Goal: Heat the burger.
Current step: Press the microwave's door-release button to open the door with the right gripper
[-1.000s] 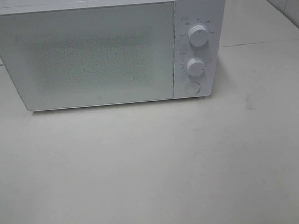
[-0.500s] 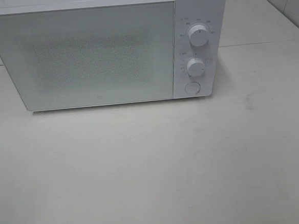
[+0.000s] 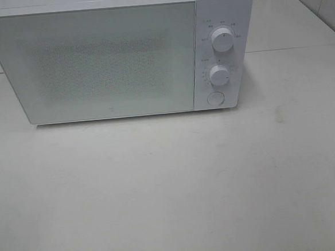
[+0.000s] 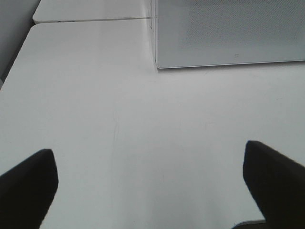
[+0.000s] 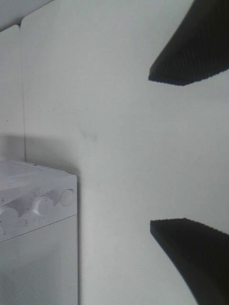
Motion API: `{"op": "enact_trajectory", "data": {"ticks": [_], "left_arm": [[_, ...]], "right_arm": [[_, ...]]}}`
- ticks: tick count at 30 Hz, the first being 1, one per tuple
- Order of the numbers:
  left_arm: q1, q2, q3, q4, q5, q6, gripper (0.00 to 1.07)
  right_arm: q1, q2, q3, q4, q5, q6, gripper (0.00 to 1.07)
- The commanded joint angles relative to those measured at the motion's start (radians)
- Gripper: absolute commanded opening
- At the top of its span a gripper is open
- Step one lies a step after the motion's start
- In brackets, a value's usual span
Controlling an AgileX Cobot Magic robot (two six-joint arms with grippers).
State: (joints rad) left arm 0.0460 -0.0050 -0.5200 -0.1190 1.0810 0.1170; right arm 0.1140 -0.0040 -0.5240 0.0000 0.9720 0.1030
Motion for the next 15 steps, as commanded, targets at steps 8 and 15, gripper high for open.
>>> {"op": "enact_trajectory", "data": {"ticks": [8, 15], "left_arm": [[-0.001, -0.017, 0.004, -0.002, -0.009, 0.0, 0.98], [-0.001, -0.017, 0.004, -0.002, -0.009, 0.0, 0.98]], "right_arm": [[-0.003, 0.159, -0.025, 0.0, -0.206, 0.014, 0.75], [-0.003, 0.266, -0.024, 0.0, -0.337, 0.026, 0.75]]}}
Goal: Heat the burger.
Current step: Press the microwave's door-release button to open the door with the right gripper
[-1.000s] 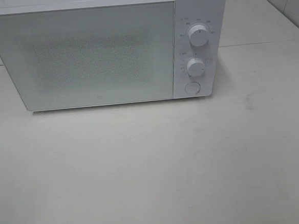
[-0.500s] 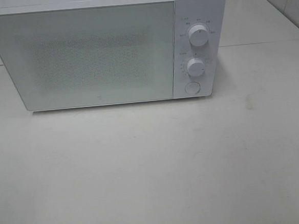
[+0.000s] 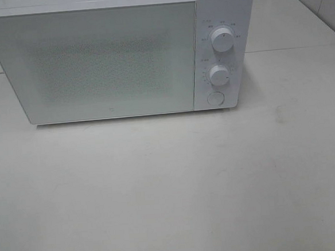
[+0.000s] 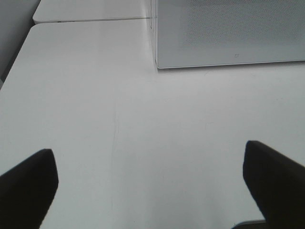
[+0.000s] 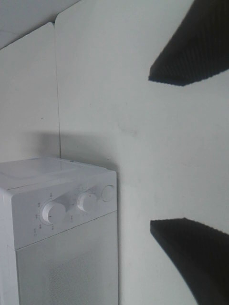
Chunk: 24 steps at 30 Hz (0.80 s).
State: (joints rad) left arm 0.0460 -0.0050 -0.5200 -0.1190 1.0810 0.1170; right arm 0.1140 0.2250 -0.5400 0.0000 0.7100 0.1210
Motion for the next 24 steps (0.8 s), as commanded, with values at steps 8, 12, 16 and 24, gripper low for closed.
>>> {"op": "enact_trajectory", "data": {"ticks": [8, 12, 16, 24], "left_arm": [[-0.001, -0.017, 0.004, -0.002, -0.009, 0.0, 0.98], [-0.001, -0.017, 0.004, -0.002, -0.009, 0.0, 0.98], [-0.001, -0.017, 0.004, -0.002, -0.009, 0.0, 0.98], [-0.001, -0.017, 0.004, -0.002, -0.009, 0.0, 0.98]], "right_arm": [[-0.003, 0.157, -0.005, 0.0, -0.237, 0.007, 0.75], [-0.003, 0.248, -0.005, 0.0, -0.326, 0.007, 0.75], [-0.003, 0.328, -0.005, 0.0, -0.393, 0.008, 0.75], [-0.003, 0.516, -0.005, 0.0, -0.552, 0.008, 0.75]]}}
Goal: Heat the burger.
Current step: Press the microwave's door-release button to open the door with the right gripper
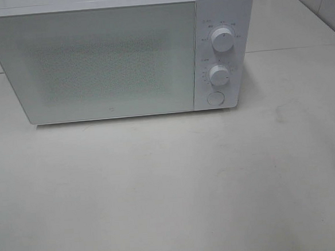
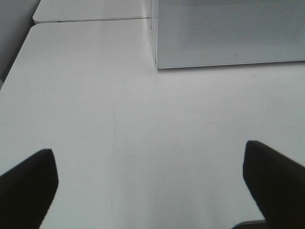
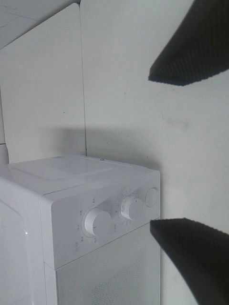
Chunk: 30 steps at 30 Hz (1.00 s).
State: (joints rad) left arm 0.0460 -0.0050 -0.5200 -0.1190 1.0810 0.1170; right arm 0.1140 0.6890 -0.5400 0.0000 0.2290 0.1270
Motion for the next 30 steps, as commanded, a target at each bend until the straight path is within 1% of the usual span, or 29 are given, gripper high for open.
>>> {"op": "enact_trajectory", "data": {"ticks": [1, 4, 6, 7, 9, 12, 14, 15, 16, 17, 18, 20, 22, 23, 24, 26, 27, 28, 30], "left_arm": [[-0.001, -0.017, 0.004, -0.002, -0.009, 0.0, 0.98], [-0.001, -0.017, 0.004, -0.002, -0.009, 0.0, 0.98], [-0.001, -0.017, 0.004, -0.002, -0.009, 0.0, 0.98], [-0.001, -0.017, 0.004, -0.002, -0.009, 0.0, 0.98], [-0.001, -0.017, 0.004, -0.002, -0.009, 0.0, 0.98], [-0.001, -0.017, 0.004, -0.002, -0.009, 0.0, 0.98], [-0.001, -0.017, 0.004, -0.002, -0.009, 0.0, 0.98], [-0.001, -0.017, 0.004, -0.002, -0.009, 0.0, 0.98], [-0.001, -0.017, 0.004, -0.002, -0.009, 0.0, 0.98], [-0.001, -0.017, 0.004, -0.002, -0.009, 0.0, 0.98], [-0.001, -0.017, 0.004, -0.002, -0.009, 0.0, 0.98], [-0.001, -0.017, 0.004, -0.002, -0.009, 0.0, 0.98], [-0.001, -0.017, 0.004, -0.002, -0.009, 0.0, 0.98], [-0.001, -0.017, 0.004, -0.002, -0.009, 0.0, 0.98], [-0.001, -0.017, 0.004, -0.002, -0.009, 0.0, 0.98], [-0.001, -0.017, 0.004, -0.002, -0.009, 0.0, 0.98], [-0.001, -0.017, 0.004, -0.002, -0.009, 0.0, 0.98], [-0.001, -0.017, 0.004, -0.002, -0.009, 0.0, 0.98], [-0.001, -0.017, 0.004, -0.002, -0.009, 0.0, 0.98]], "right_arm": [[-0.003, 0.088, -0.005, 0.0, -0.114, 0.002, 0.75], [-0.003, 0.107, -0.005, 0.0, -0.135, 0.002, 0.75], [-0.003, 0.161, -0.005, 0.0, -0.204, 0.0, 0.75], [-0.003, 0.161, -0.005, 0.0, -0.204, 0.0, 0.75], [-0.003, 0.215, -0.004, -0.011, -0.327, -0.003, 0.75], [-0.003, 0.231, -0.002, -0.011, -0.363, -0.003, 0.75], [-0.003, 0.295, 0.05, -0.011, -0.553, -0.032, 0.75], [-0.003, 0.295, 0.05, -0.011, -0.553, -0.032, 0.75], [-0.003, 0.313, 0.071, -0.009, -0.614, -0.042, 0.75], [-0.003, 0.346, 0.108, 0.0, -0.715, -0.058, 0.75], [-0.003, 0.346, 0.108, 0.0, -0.715, -0.058, 0.75], [-0.002, 0.39, 0.154, 0.055, -0.839, -0.095, 0.75], [-0.002, 0.404, 0.166, 0.073, -0.864, -0.105, 0.75], [-0.002, 0.43, 0.184, 0.1, -0.919, -0.133, 0.75], [-0.002, 0.43, 0.184, 0.1, -0.919, -0.133, 0.75], [-0.002, 0.454, 0.214, 0.125, -1.005, -0.187, 0.75], [-0.002, 0.454, 0.214, 0.125, -1.005, -0.187, 0.75], [-0.002, 0.469, 0.229, 0.153, -1.054, -0.206, 0.75], [-0.002, 0.477, 0.236, 0.166, -1.075, -0.211, 0.75]]}}
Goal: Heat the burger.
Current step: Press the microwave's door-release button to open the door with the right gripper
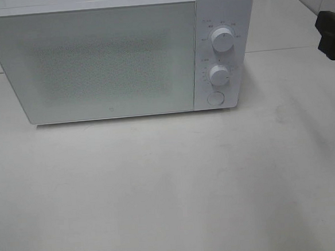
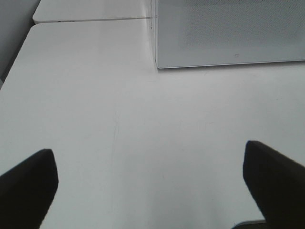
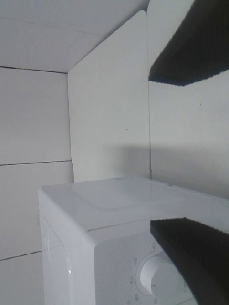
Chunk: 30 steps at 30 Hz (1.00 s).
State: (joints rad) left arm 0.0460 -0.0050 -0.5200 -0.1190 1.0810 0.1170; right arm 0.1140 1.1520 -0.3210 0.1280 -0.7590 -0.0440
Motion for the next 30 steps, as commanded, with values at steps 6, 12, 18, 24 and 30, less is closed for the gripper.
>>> {"op": "enact_trajectory", "data": {"ticks": [6, 12, 18, 24, 30], "left_arm": [[-0.001, -0.017, 0.004, -0.002, -0.009, 0.0, 0.98], [-0.001, -0.017, 0.004, -0.002, -0.009, 0.0, 0.98], [-0.001, -0.017, 0.004, -0.002, -0.009, 0.0, 0.98], [-0.001, -0.017, 0.004, -0.002, -0.009, 0.0, 0.98], [-0.001, -0.017, 0.004, -0.002, -0.009, 0.0, 0.98]], "right_arm": [[0.121, 0.109, 0.063, 0.195, -0.245, -0.155, 0.75], [0.293, 0.222, 0.071, 0.35, -0.372, -0.193, 0.75], [0.403, 0.308, 0.068, 0.433, -0.449, -0.216, 0.75], [0.528, 0.389, 0.054, 0.549, -0.51, -0.215, 0.75], [0.64, 0.477, 0.002, 0.636, -0.532, -0.229, 0.75]]}}
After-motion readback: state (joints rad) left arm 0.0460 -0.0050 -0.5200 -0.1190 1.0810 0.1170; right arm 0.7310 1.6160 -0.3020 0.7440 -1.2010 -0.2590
